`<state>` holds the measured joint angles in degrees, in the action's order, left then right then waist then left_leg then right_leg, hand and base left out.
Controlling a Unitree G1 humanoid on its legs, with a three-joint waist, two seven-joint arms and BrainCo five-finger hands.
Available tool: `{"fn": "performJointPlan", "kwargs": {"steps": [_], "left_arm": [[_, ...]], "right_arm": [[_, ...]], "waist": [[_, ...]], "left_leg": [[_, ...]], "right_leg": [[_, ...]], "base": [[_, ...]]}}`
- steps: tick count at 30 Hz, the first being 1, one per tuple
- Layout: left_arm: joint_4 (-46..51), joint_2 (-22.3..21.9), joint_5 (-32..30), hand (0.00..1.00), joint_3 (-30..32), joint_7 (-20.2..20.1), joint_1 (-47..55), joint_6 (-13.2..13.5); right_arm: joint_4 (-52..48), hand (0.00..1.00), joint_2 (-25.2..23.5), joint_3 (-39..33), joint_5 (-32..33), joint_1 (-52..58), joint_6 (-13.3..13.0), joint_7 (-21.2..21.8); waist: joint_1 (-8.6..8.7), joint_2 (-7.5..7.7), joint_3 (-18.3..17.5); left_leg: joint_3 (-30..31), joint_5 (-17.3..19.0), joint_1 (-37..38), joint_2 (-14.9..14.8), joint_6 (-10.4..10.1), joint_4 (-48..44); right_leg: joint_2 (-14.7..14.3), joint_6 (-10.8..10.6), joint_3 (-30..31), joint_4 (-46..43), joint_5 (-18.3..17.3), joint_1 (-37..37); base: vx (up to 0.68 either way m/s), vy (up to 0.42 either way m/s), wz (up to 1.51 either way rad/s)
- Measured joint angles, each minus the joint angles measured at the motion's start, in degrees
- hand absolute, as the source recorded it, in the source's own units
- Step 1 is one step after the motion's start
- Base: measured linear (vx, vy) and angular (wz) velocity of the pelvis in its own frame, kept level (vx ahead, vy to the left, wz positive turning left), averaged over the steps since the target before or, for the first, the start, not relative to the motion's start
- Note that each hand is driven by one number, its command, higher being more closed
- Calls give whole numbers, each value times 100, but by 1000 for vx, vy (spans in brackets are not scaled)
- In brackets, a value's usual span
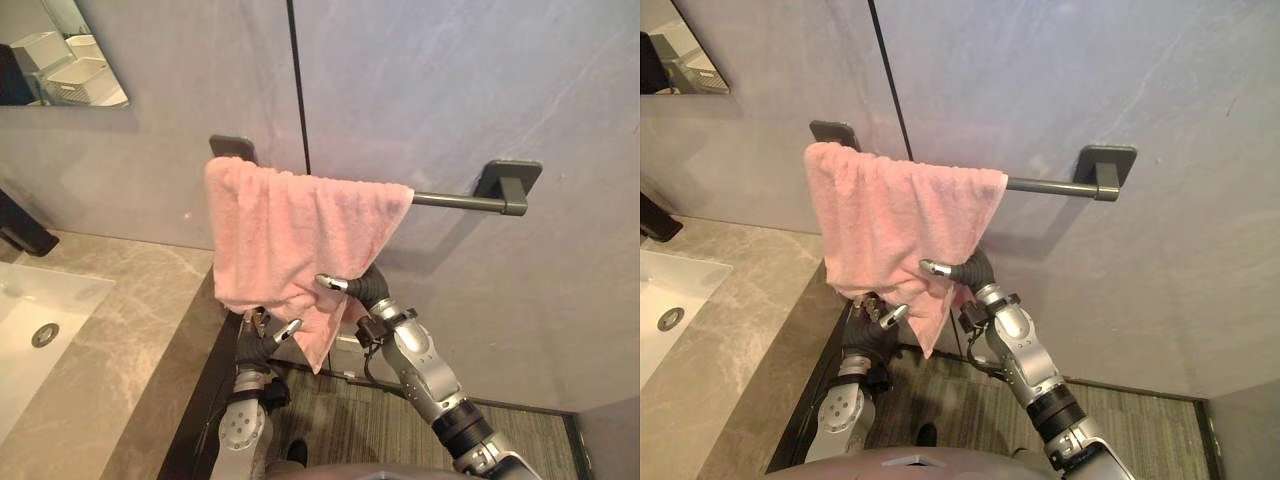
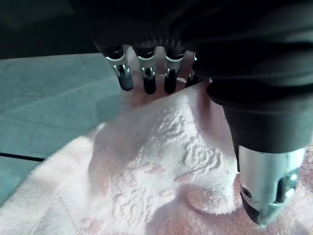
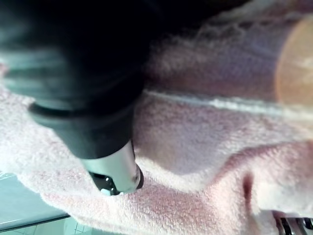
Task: Organize washtable
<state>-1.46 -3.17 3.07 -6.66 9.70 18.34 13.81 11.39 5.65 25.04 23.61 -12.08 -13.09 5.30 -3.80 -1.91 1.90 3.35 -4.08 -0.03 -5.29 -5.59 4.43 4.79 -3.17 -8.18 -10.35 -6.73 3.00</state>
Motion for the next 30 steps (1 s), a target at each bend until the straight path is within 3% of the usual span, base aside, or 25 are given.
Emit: {"fn": "performJointPlan", "kwargs": {"steps": [6, 19, 30], "left_arm": [[0, -7, 41, 0, 190, 128, -10, -2], [278, 14, -315, 0, 1359, 796, -354, -2], [678, 27, -459, 0, 1141, 1102, -1028, 61]], "right_arm": [[-1, 100, 0, -74, -11, 1, -1, -118], [-529, 100, -9, -1143, -65, 754, -53, -259], [-745, 100, -9, -1122, -63, 892, -61, -218]], "waist": [[2, -13, -22], [29, -44, -69], [149, -142, -134]], "left_leg": [[-116, 1, 60, -2, 1, 46], [-385, 20, 147, -6, 15, 75], [-800, 87, 226, -8, 41, 76]], "right_leg": [[-10, -19, 119, 65, 28, 1], [-34, -53, 370, 199, 152, 2], [-61, -97, 772, 509, 429, -7]], "base": [[9, 7, -10], [-5, 13, -10], [2, 20, -20]]}}
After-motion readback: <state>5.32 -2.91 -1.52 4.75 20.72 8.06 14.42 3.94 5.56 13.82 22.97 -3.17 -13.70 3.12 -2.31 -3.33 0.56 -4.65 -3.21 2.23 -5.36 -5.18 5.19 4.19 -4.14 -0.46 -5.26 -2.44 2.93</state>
